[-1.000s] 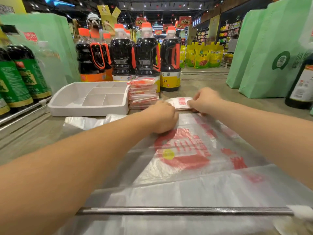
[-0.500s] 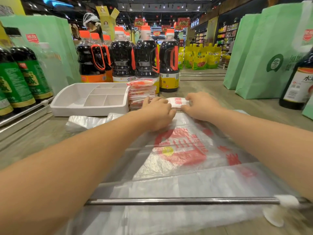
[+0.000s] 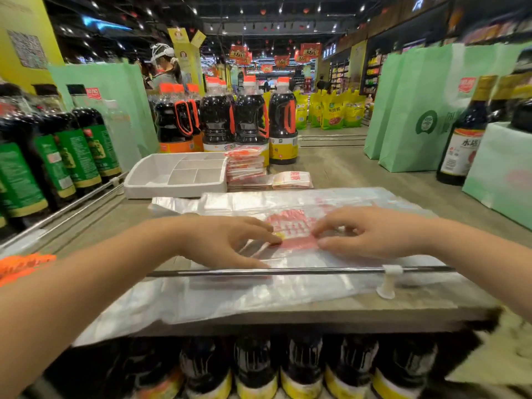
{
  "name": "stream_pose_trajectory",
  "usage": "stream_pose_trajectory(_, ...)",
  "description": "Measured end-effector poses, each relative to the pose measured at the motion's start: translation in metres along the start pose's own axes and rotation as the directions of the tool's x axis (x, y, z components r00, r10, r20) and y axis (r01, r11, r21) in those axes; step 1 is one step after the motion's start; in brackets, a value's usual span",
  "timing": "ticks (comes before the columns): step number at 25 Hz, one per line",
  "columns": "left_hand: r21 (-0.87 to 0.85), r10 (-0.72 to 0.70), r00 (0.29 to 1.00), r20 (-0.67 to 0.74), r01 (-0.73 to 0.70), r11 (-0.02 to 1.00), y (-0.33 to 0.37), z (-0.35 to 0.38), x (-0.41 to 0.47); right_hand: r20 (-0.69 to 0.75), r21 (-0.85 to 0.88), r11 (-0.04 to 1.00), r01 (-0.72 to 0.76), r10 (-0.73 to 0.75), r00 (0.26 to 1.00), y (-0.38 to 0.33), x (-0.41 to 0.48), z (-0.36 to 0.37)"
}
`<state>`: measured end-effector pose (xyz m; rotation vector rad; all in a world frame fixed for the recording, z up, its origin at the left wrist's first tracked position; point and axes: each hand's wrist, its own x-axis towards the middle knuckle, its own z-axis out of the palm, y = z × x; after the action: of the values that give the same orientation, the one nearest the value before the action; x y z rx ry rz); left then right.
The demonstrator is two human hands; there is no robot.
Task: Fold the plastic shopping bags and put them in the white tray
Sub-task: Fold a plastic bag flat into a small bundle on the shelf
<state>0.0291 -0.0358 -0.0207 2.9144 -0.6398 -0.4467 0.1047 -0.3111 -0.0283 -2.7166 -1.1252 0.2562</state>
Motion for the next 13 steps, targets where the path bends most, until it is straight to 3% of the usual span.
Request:
stream_pose_trajectory(5,0.067,-0.132,0.991,-0.016,0.133,0.989,-0.013,0.004,0.003,0.066,-0.043,0.999,-0.002,0.005,0.998,-0.004,0.001,0.009)
stream_pose_trajectory(7,0.084,-0.074,0.989,-0.125,0.085,0.993,-0.013,0.009,0.0,0.017,-0.067,0.998,-0.002,0.003,1.0,-0.009,0.001,0.009)
stream_pose_trajectory(9,0.044,0.061,0.976,-0.21,-0.053,0.998,-0.007,0.011,-0.008,-0.022,-0.06,0.998,0.034,-0.035,0.999,-0.009,-0.004,0.006)
stream_pose_trajectory(11,0.005,0.125,0.978,-0.165,-0.126,0.992,-0.002,0.007,-0.014,0.036,0.026,0.998,0.062,-0.063,0.997,-0.008,-0.012,-0.001)
stream_pose_trajectory(13,0.002,0.109,0.993,-0.037,-0.109,0.994,0.0,0.002,-0.014,0.147,0.041,0.997,0.068,-0.074,0.986,-0.007,-0.013,-0.005)
